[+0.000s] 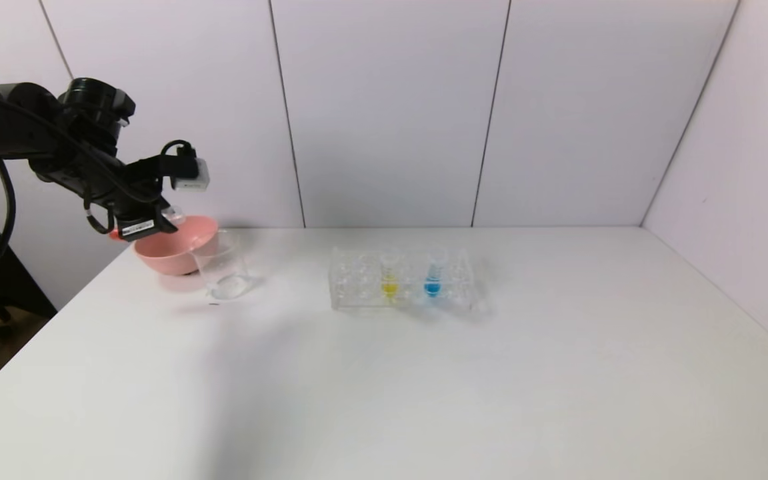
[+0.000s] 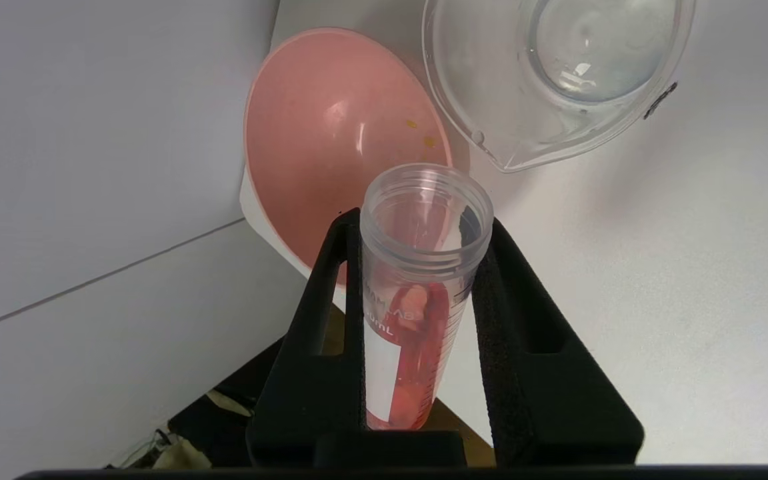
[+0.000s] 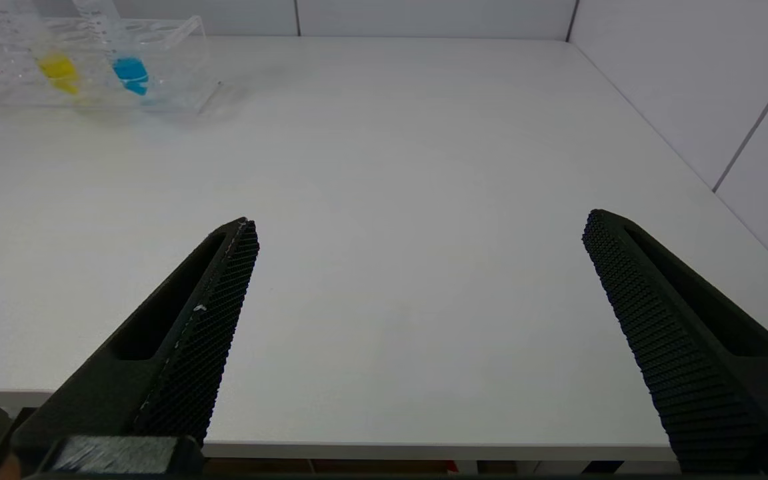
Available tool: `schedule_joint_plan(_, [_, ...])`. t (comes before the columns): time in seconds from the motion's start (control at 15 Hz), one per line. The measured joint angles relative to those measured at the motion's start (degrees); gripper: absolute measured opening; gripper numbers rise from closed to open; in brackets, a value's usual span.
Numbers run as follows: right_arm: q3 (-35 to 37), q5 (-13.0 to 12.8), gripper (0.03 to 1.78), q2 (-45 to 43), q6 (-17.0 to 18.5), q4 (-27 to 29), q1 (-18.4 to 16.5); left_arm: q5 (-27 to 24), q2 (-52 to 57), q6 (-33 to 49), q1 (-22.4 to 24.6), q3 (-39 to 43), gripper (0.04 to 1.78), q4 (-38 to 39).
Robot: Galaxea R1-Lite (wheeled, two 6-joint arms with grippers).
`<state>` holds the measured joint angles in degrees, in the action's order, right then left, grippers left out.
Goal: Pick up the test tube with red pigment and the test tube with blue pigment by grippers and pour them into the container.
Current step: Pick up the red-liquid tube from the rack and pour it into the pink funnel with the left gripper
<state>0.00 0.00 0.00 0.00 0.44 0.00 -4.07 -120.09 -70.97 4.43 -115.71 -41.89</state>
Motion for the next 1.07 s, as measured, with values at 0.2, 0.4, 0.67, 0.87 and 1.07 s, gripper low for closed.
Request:
schedule_joint_plan(0.2, [0.0, 0.0, 1.77, 0.0, 0.0, 0.0, 0.0, 0.7, 0.0, -0.2, -0.6, 0.0, 0.50, 0.0])
schedule_joint_plan(0.4, [0.0, 0.0, 1.77, 0.0, 0.0, 0.0, 0.0, 0.9, 0.0, -0.3, -1.3, 0.0, 0.50, -0.1])
schedule_joint_plan(0.67, [0.0, 0.0, 1.77, 0.0, 0.0, 0.0, 0.0, 2.0, -0.1, -0.5, -1.8, 0.0, 0.50, -0.2])
schedule_joint_plan(0.87, [0.0, 0.0, 1.77, 0.0, 0.0, 0.0, 0.0, 3.5, -0.5, -0.6, -2.2, 0.0, 0.50, -0.3])
schedule_joint_plan(1.07, [0.0, 0.0, 1.77, 0.0, 0.0, 0.0, 0.0, 4.7, -0.7, -1.8, -2.5, 0.0, 0.50, -0.4])
